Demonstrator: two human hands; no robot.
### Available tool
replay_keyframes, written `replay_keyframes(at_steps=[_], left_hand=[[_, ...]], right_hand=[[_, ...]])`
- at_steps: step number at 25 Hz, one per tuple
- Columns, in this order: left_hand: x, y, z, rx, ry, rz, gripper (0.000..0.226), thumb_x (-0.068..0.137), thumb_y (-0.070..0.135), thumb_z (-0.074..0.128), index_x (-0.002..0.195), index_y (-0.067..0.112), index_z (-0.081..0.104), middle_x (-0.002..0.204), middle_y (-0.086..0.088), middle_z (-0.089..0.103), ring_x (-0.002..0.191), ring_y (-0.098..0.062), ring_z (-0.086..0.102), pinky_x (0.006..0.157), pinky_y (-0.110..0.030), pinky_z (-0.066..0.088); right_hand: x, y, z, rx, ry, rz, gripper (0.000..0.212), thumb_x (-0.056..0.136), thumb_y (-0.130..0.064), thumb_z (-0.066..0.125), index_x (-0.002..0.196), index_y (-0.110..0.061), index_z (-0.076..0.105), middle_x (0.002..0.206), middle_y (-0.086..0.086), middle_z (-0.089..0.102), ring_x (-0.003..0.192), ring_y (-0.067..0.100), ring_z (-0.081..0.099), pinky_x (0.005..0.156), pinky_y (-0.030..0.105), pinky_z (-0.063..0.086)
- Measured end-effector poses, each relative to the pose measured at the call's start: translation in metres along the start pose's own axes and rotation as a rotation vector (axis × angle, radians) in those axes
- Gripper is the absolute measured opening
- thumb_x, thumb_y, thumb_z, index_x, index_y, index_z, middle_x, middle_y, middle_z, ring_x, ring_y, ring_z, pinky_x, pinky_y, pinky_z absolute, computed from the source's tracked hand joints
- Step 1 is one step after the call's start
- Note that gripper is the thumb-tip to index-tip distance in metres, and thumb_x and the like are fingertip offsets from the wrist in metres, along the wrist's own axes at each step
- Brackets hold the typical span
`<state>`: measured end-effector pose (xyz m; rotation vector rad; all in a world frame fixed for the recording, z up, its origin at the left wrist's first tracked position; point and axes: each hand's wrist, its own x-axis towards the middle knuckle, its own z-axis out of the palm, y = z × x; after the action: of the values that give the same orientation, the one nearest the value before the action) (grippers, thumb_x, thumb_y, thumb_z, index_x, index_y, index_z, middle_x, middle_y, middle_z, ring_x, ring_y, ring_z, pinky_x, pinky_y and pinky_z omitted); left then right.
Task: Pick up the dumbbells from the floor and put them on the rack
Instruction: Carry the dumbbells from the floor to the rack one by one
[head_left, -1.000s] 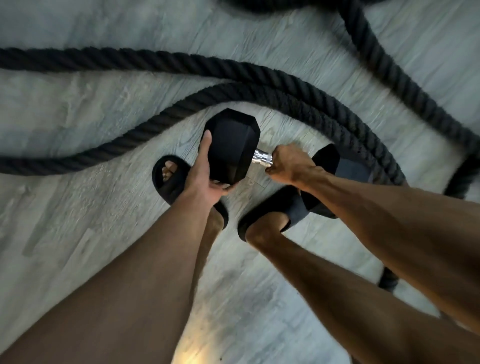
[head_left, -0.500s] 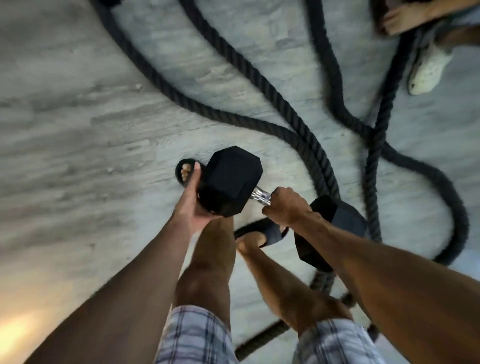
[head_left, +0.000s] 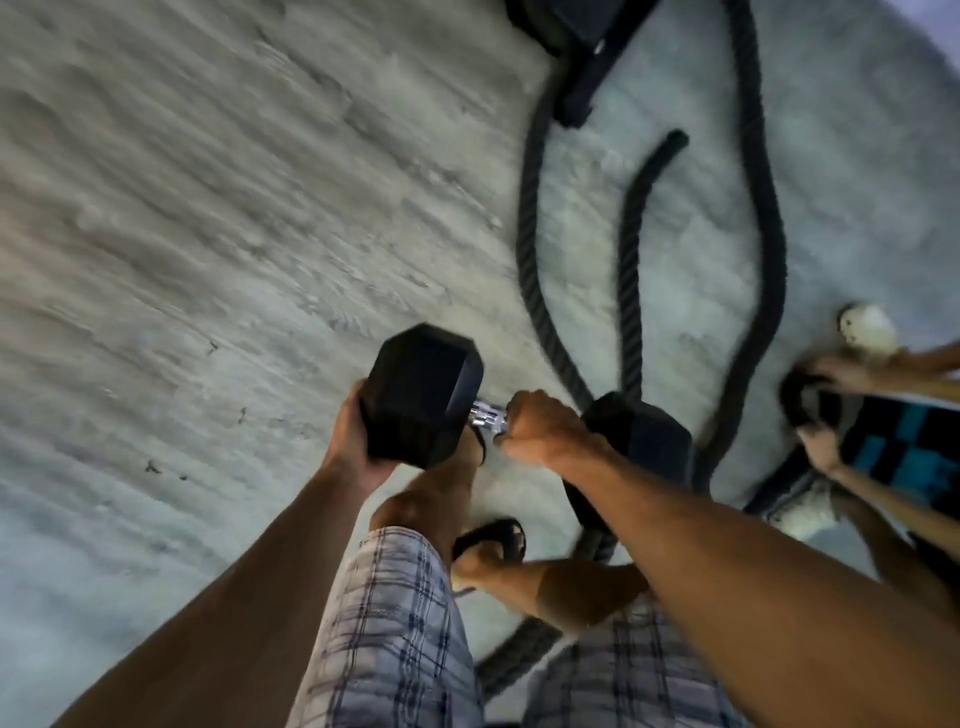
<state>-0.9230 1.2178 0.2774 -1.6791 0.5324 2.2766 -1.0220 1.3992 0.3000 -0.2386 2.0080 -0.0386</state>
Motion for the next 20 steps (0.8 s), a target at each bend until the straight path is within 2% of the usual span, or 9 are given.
replay_keyframes(at_steps=[3, 5, 7, 10, 15, 18, 20], left_hand=[[-0.004, 0.037, 0.002, -0.036, 0.061, 0.046, 0.035, 0.099, 0.036, 0.040, 0.109, 0.024, 0.071, 0.100, -0.008, 0.074, 0.093, -0.028, 0.068, 0.076, -0.042, 0.059], [0.001, 0.057, 0.007, -0.046, 0.099, 0.070, 0.033, 0.098, 0.032, 0.040, 0.100, 0.022, 0.072, 0.090, -0.007, 0.074, 0.080, -0.025, 0.070, 0.071, -0.038, 0.059], [0.006, 0.074, 0.017, -0.075, 0.118, 0.095, 0.033, 0.098, 0.029, 0.039, 0.095, 0.021, 0.071, 0.081, -0.004, 0.073, 0.070, -0.021, 0.070, 0.073, -0.036, 0.055], [0.019, 0.110, 0.043, -0.083, 0.142, 0.107, 0.035, 0.100, 0.034, 0.037, 0.100, 0.021, 0.069, 0.087, -0.006, 0.070, 0.080, -0.024, 0.066, 0.082, -0.039, 0.050], [0.050, 0.175, 0.103, -0.089, 0.204, 0.120, 0.032, 0.099, 0.034, 0.038, 0.097, 0.021, 0.068, 0.081, -0.007, 0.070, 0.076, -0.023, 0.068, 0.070, -0.037, 0.054], [0.072, 0.220, 0.144, -0.088, 0.193, 0.128, 0.031, 0.098, 0.035, 0.041, 0.108, 0.020, 0.066, 0.096, -0.010, 0.069, 0.088, -0.027, 0.067, 0.073, -0.041, 0.056], [0.086, 0.244, 0.169, -0.080, 0.185, 0.132, 0.031, 0.096, 0.036, 0.044, 0.109, 0.019, 0.067, 0.099, -0.013, 0.067, 0.091, -0.029, 0.066, 0.078, -0.044, 0.054]], right_hand=[[0.023, -0.034, -0.036, -0.099, -0.040, -0.079, 0.039, 0.082, -0.033, 0.067, 0.116, -0.015, 0.059, 0.116, 0.011, 0.065, 0.105, 0.032, 0.065, 0.076, 0.029, 0.047], [0.045, -0.051, -0.061, -0.156, -0.061, -0.119, 0.039, 0.082, -0.035, 0.068, 0.114, -0.014, 0.060, 0.113, 0.009, 0.066, 0.102, 0.031, 0.065, 0.073, 0.028, 0.047], [0.064, -0.066, -0.084, -0.211, -0.071, -0.145, 0.037, 0.082, -0.036, 0.068, 0.112, -0.016, 0.060, 0.109, 0.008, 0.066, 0.098, 0.030, 0.066, 0.072, 0.029, 0.049], [0.100, -0.084, -0.124, -0.275, -0.095, -0.169, 0.035, 0.082, -0.035, 0.065, 0.112, -0.016, 0.059, 0.108, 0.011, 0.065, 0.098, 0.032, 0.065, 0.079, 0.035, 0.054], [0.154, -0.106, -0.204, -0.248, -0.148, -0.232, 0.035, 0.075, -0.044, 0.061, 0.104, -0.023, 0.062, 0.098, 0.006, 0.069, 0.094, 0.031, 0.068, 0.068, 0.030, 0.048], [0.182, -0.114, -0.257, -0.190, -0.100, -0.227, 0.034, 0.081, -0.037, 0.062, 0.108, -0.016, 0.063, 0.106, 0.010, 0.069, 0.101, 0.032, 0.066, 0.078, 0.034, 0.054], [0.197, -0.118, -0.286, -0.206, -0.070, -0.206, 0.037, 0.081, -0.034, 0.063, 0.112, -0.015, 0.062, 0.113, 0.011, 0.068, 0.104, 0.032, 0.065, 0.079, 0.033, 0.052]])
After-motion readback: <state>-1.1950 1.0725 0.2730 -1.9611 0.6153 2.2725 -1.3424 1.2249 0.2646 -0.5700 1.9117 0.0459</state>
